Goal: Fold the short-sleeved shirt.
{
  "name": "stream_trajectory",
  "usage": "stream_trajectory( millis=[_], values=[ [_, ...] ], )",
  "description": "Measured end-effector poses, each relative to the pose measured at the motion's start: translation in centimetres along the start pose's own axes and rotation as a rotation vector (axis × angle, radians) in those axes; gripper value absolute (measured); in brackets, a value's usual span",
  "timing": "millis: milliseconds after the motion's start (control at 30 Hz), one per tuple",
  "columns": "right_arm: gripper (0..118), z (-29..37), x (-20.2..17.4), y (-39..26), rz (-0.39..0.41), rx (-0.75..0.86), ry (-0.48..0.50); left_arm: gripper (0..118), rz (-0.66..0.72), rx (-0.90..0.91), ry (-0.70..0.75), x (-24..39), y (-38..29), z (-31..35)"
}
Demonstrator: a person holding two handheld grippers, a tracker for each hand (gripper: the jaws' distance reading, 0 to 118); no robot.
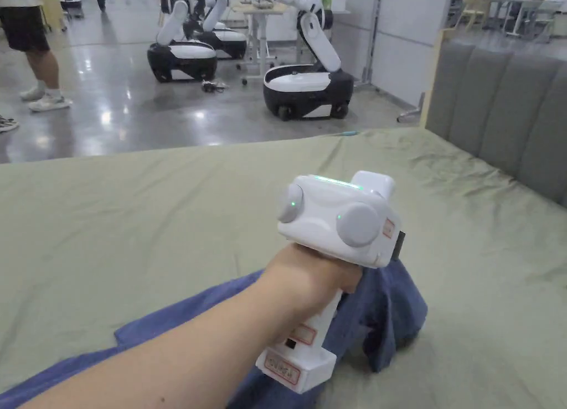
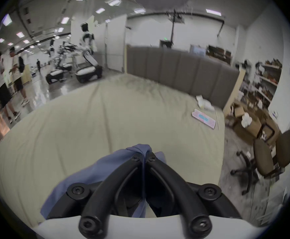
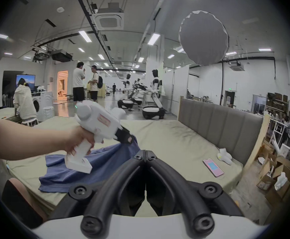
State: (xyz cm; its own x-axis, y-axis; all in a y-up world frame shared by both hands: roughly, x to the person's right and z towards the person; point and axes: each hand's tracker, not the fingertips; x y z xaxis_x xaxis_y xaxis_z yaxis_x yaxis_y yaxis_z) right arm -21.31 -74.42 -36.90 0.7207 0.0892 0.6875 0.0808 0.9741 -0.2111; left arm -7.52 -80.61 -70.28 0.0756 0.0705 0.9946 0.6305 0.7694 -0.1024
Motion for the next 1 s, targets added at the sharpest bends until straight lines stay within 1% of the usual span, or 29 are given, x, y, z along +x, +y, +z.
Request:
stream_trajectory(
  millis=[100, 200, 233, 267, 300, 333, 367, 467, 533, 600, 633, 667, 700, 733, 767, 800, 833, 867, 900, 967, 1000],
  values=[
    [1, -0.1, 0.9, -0.7, -0.002, -0.018, -0.017, 0, 0.015, -0.127, 0.019, 1.0, -3.0, -5.6],
    [1, -0.6, 1.2, -1.2, 0.004, -0.039, -0.021, 0, 0.081, -0.173, 0.016, 0.8, -5.4, -8.1],
    [1, -0.8, 1.2, -1.3, 0.004, -0.045, -0.019, 5, 0.075, -0.174, 0.028, 0.8, -6.2, -7.6],
    [1, -1.0, 1.2, -1.4, 0.002, -0.048, -0.016, 32, 0.054, -0.173, 0.108, 0.7, -7.0, -7.5],
    [1, -1.3, 1.0, -1.4, -0.002, -0.05, -0.01, 67, 0.044, -0.159, 0.164, 0.4, -7.7, -7.1],
    [1, -1.6, 0.8, -1.5, -0.006, -0.049, -0.002, 99, 0.058, -0.153, 0.14, -0.6, -8.3, -6.3],
    [1, -1.8, 0.6, -1.4, -0.011, -0.047, 0.006, 111, 0.106, -0.12, 0.109, -1.8, -8.8, -4.9],
    [1, -2.8, -0.3, -1.2, -0.016, -0.039, 0.047, 111, 0.215, 0.029, 0.125, -5.6, -9.8, 2.0],
    [1, -3.6, -1.0, -1.0, -0.023, -0.038, 0.079, 111, 0.24, 0.088, 0.144, -8.6, -10.6, 7.6],
    [1, -4.3, -2.1, -0.7, -0.031, -0.039, 0.116, 109, 0.293, 0.158, 0.183, -11.1, -12.6, 14.6],
    [1, -4.7, -2.7, -0.5, -0.032, -0.037, 0.141, 105, 0.314, 0.177, 0.207, -11.9, -13.6, 17.8],
    [1, -5.1, -3.5, -0.4, -0.028, -0.036, 0.165, 94, 0.339, 0.201, 0.251, -12.8, -15.1, 21.3],
    [1, -5.5, -4.1, -0.3, -0.019, -0.035, 0.18, 94, 0.362, 0.23, 0.292, -13.5, -16.7, 24.6],
    [1, -5.8, -4.8, -0.3, -0.011, -0.032, 0.193, 89, 0.375, 0.261, 0.339, -13.9, -18.3, 27.4],
    [1, -6.1, -5.7, -0.2, -0.005, -0.029, 0.211, 80, 0.387, 0.272, 0.424, -14.0, -20.0, 30.3],
    [1, -6.4, -6.5, 0.0, -0.004, -0.027, 0.232, 63, 0.408, 0.28, 0.509, -14.0, -22.0, 32.9],
    [1, -6.6, -7.3, 0.1, -0.005, -0.025, 0.248, 44, 0.427, 0.284, 0.564, -14.0, -23.6, 34.8],
    [1, -6.8, -8.1, 0.2, -0.006, -0.023, 0.268, 17, 0.43, 0.272, 0.603, -13.9, -25.3, 36.7],
    [1, -6.9, -8.9, 0.2, -0.004, -0.019, 0.289, 0, 0.437, 0.256, 0.637, -13.4, -27.0, 38.1],
    [1, -7.1, -10.5, 0.3, 0.008, -0.015, 0.314, 0, 0.461, 0.264, 0.685, -12.4, -30.2, 41.0],
    [1, -7.2, -11.2, 0.3, 0.009, -0.014, 0.325, 0, 0.47, 0.263, 0.67, -11.8, -31.8, 42.1]
  ],
)
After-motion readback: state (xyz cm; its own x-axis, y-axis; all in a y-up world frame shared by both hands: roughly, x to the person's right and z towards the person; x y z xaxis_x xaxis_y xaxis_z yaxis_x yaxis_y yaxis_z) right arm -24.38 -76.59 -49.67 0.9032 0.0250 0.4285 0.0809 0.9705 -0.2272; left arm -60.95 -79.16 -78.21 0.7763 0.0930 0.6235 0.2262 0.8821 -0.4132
